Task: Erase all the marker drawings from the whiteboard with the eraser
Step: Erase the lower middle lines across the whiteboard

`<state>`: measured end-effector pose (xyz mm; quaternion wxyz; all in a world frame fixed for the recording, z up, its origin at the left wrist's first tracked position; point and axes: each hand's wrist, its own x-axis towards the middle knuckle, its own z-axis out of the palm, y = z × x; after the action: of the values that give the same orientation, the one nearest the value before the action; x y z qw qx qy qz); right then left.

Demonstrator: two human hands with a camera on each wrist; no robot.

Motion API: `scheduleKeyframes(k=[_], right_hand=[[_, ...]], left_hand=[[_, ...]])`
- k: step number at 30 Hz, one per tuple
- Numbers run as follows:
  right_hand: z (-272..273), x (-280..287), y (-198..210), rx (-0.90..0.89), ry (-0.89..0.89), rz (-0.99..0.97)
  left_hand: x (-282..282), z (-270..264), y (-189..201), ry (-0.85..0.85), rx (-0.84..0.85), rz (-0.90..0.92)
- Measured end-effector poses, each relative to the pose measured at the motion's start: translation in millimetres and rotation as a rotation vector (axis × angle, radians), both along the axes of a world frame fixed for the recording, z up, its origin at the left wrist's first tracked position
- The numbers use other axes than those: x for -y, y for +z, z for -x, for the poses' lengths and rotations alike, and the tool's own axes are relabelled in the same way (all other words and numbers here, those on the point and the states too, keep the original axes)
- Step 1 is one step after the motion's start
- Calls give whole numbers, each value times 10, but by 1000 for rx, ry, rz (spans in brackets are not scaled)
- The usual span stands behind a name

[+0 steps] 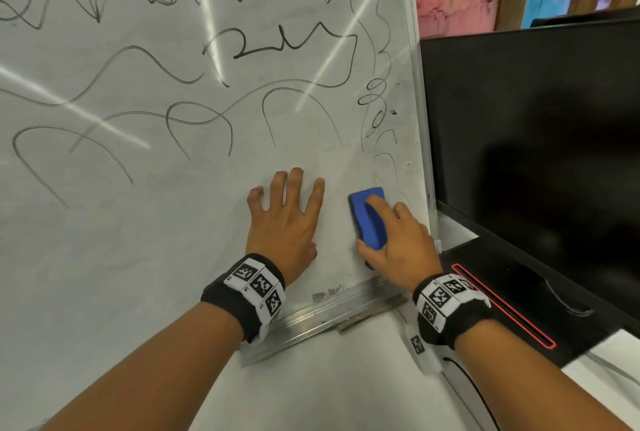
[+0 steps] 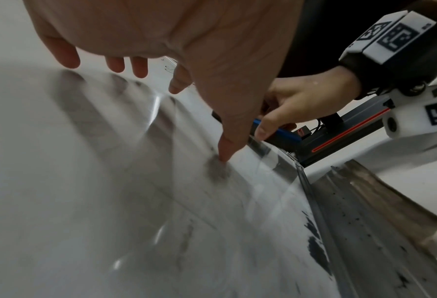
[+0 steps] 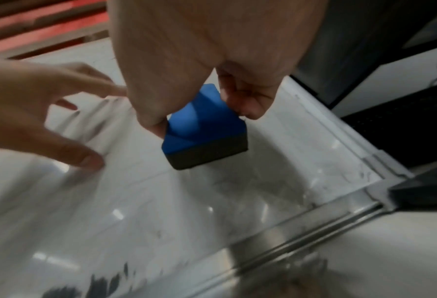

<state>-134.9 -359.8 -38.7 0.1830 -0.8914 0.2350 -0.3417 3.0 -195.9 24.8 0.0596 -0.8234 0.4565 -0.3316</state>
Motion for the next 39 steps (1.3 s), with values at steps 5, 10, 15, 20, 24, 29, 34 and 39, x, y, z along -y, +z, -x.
scheduleKeyframes(k=[5,10,15,20,24,29,34,39], right_hand=[[37,88,112,19,-82,-105],[114,55,-1,-213,-23,-105],[97,52,5,-124,-64,-323],[43,-145,10,-174,21,-350],[51,-18,-7,-150,-78,-423],[-41,-168,-14,-115,-12,-475],[-63,-32,9,8,-105,-590],[-17,-96,-45,-10,-64,-576]], left_hand=[[80,28,-10,18,-5,-22],[132,82,-72,12,-9,-51],[170,139,-99,-10,0,-66],[175,131,-141,-22,-4,-77],[172,118,-166,-25,5,-91],[211,113,-197,-40,19,-88],[220,121,-187,-29,21,-106],[214,111,-154,-30,22,-122]])
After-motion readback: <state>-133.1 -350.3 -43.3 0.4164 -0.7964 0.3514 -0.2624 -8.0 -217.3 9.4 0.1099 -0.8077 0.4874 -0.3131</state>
